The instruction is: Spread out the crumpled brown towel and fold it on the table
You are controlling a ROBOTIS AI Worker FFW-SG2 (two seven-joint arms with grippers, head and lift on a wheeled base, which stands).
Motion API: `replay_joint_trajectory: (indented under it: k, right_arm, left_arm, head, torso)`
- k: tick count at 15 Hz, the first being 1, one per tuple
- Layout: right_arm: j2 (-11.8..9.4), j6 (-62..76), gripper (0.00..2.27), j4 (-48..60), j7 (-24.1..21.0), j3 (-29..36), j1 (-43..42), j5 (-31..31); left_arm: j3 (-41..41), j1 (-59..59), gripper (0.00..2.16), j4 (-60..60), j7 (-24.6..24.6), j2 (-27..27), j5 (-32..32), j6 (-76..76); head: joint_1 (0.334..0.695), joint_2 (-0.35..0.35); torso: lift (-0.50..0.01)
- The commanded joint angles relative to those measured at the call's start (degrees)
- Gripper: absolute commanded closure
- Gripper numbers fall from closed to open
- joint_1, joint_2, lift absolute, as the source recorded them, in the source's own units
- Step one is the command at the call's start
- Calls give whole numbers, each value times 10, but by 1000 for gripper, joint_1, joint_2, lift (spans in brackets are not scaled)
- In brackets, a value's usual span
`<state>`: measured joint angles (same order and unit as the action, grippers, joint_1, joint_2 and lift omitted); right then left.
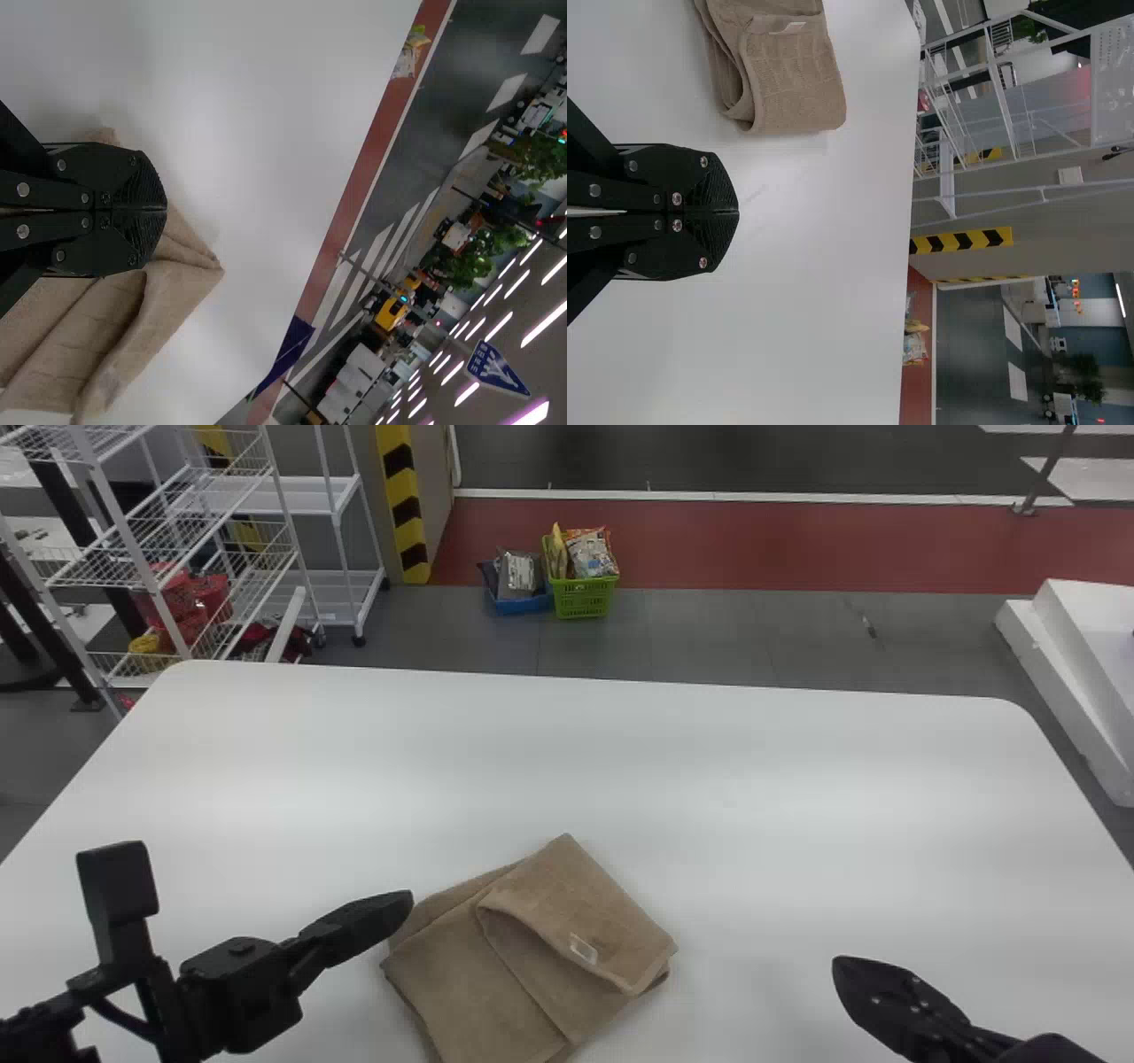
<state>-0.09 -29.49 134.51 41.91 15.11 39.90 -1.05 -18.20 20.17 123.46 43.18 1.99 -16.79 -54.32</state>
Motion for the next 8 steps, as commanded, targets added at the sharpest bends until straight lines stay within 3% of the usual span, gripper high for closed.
replay_joint_trajectory:
  k: [1, 8]
  right_arm:
    - [1, 0, 1301, -2, 0, 2, -1, 0]
    - [1, 0, 1301, -6, 0, -6, -7, 0]
  left_arm:
    - [8, -3, 1946, -11, 19, -1, 10, 7]
    - [34, -22, 1943, -78, 30, 1, 52, 97]
  head:
    - [695, -17]
    - [695, -38]
  torso:
    - [-127]
    - [-127]
